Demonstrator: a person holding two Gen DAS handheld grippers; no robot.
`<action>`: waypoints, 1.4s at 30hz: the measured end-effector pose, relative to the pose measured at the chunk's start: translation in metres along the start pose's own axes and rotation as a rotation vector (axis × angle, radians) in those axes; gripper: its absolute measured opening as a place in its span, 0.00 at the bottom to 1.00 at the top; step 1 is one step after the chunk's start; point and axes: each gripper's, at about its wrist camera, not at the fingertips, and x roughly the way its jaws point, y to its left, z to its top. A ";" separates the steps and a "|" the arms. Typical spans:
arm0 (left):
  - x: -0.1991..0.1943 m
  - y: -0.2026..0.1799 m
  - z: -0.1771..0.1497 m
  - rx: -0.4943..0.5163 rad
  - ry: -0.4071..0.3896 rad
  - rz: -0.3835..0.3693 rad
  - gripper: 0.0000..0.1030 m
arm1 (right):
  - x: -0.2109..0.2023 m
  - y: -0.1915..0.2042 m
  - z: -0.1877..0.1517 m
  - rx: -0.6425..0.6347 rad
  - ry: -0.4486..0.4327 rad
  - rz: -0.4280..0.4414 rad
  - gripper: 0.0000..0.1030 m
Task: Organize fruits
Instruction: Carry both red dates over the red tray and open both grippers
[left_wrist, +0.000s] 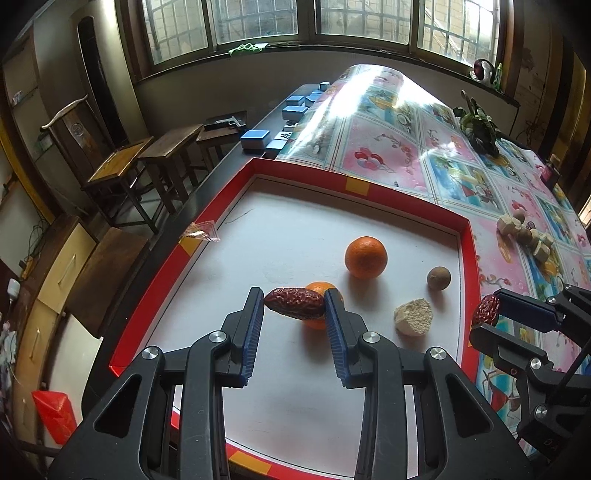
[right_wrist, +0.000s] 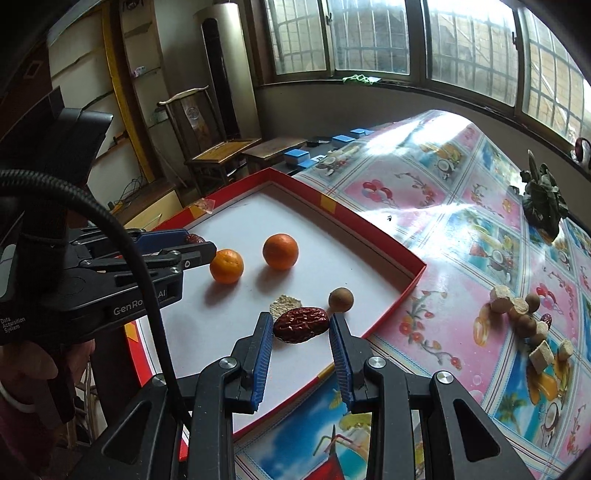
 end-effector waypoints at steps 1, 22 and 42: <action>0.001 0.002 0.000 -0.005 0.002 0.002 0.32 | 0.001 0.002 0.001 -0.007 0.004 0.004 0.29; 0.030 0.023 0.005 -0.074 0.033 0.004 0.32 | 0.058 0.025 -0.005 -0.053 0.126 0.060 0.29; 0.033 0.029 0.006 -0.131 0.054 0.052 0.47 | 0.070 0.037 -0.005 -0.070 0.148 0.129 0.34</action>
